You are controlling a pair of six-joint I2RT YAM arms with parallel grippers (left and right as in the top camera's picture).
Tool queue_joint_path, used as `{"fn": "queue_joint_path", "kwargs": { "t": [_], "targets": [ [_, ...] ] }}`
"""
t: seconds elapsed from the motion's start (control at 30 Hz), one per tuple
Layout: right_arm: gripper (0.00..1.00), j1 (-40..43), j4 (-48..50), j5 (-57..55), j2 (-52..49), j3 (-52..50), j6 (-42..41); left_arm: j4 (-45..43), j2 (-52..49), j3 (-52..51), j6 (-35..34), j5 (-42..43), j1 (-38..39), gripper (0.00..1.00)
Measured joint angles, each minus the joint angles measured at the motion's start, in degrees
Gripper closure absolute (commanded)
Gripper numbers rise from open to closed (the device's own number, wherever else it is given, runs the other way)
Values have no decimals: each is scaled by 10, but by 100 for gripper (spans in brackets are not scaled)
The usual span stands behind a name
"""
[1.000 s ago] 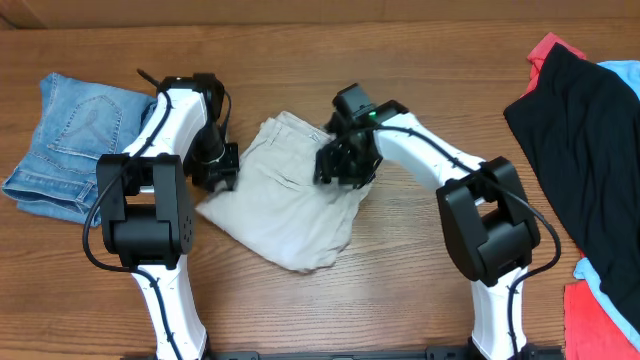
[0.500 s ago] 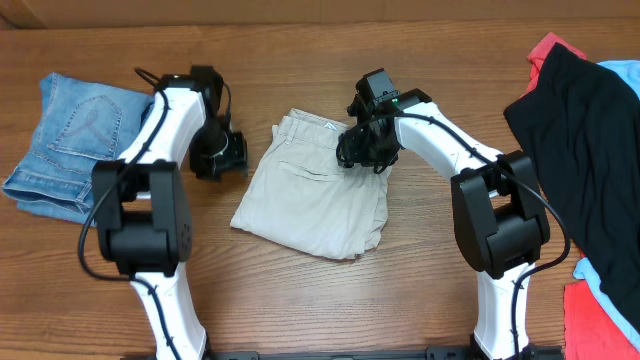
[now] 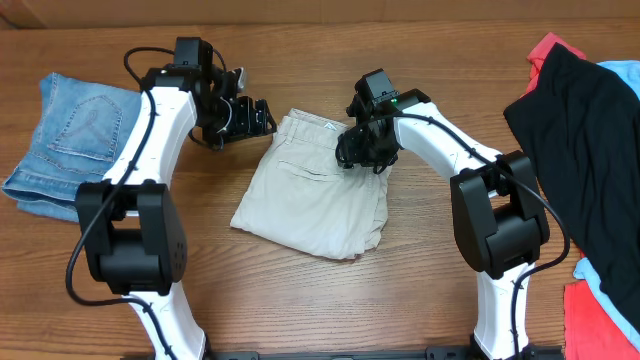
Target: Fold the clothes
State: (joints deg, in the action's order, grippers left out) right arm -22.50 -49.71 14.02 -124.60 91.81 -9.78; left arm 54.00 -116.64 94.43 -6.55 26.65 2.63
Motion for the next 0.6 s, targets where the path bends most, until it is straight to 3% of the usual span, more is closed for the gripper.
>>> {"fn": "queue_joint_path", "kwargs": {
  "t": [0.37,0.6],
  "targets": [
    [37,0,-1,-3,0,0,0,-55,-115,1,8,87,0,18],
    [37,0,-3,-8,0,1,-2,-59,-142,7,24,152,28,41]
  ]
}}
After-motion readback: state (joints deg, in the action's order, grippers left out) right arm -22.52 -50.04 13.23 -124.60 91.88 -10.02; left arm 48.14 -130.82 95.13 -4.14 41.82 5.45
